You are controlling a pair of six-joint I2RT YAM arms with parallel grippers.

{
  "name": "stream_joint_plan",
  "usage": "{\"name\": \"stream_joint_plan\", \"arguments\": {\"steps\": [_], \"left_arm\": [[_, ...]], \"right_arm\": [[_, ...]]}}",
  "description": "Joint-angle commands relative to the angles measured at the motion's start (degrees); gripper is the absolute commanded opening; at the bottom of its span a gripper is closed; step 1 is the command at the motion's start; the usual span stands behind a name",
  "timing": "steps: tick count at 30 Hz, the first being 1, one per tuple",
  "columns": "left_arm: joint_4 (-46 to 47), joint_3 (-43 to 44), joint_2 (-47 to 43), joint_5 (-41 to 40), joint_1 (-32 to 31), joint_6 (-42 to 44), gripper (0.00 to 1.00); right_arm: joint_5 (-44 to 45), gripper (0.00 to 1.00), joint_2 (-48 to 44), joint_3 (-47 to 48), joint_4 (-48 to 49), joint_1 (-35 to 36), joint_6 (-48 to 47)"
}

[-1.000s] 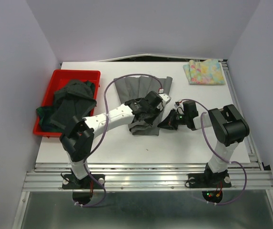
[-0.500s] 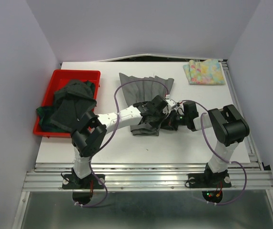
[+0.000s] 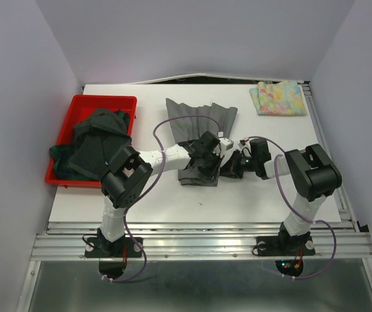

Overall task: Fold and stack the skirts
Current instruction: Fold the skirt

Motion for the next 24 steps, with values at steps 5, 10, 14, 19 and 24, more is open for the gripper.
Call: {"name": "stream_joint_plan", "arguments": {"steps": [5, 10, 14, 19, 24], "left_arm": [[-2.14, -1.06, -1.50, 3.51, 1.70, 0.55, 0.20], [-2.24, -1.86, -1.60, 2.72, 1.79, 0.46, 0.21], [-2.15, -2.03, -0.72, 4.65, 2.49, -0.07, 0.32], [-2.32, -2.82, -1.07, 5.97, 3.02, -0.07, 0.47], [-1.45, -4.05, -2.12, 6.23, 3.11, -0.33, 0.54]], "right_arm": [[2.96, 0.01, -2.64, 1.70, -3.79, 0.42, -3.64], [2.60, 0.15, -3.60, 2.23, -4.32, 0.42, -3.82], [6.29, 0.24, -8.97, 5.12, -7.39, -4.06, -5.92], [10.78, 0.25, -7.84, 15.48, -13.81, -8.10, -10.66], [14.74, 0.35, -1.79, 30.59, -16.19, -8.81, -14.53]]}}
